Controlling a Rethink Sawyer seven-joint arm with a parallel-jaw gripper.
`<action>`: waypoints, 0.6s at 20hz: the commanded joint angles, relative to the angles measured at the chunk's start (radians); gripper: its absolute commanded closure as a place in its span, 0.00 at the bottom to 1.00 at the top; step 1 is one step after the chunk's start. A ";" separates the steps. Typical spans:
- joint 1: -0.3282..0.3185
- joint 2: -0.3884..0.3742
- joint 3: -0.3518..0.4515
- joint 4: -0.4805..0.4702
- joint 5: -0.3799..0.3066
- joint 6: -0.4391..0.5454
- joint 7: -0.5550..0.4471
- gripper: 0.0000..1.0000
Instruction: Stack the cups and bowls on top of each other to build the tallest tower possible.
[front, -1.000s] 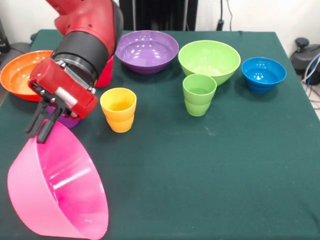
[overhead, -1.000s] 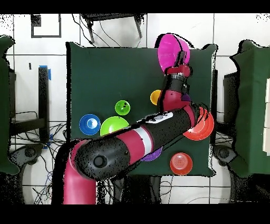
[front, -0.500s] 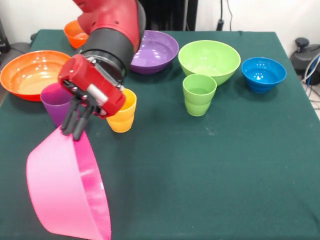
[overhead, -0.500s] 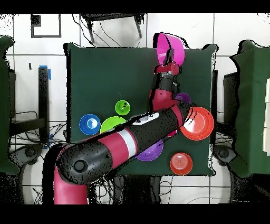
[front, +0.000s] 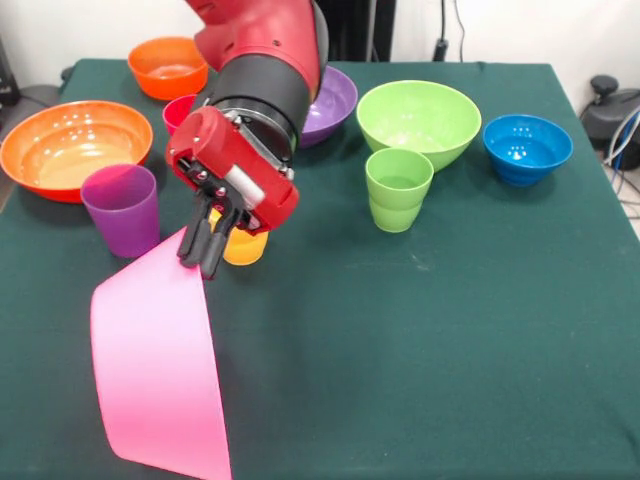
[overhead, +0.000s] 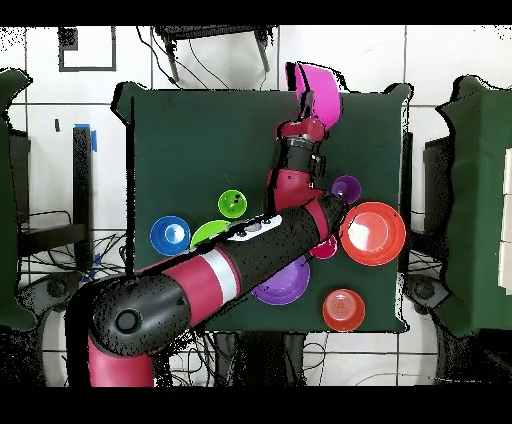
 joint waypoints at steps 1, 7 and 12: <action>0.032 0.060 0.158 0.048 0.079 0.137 0.043 1.00; 0.067 0.084 0.174 0.077 0.162 0.143 0.049 1.00; 0.087 0.098 0.175 0.086 0.201 0.152 0.056 1.00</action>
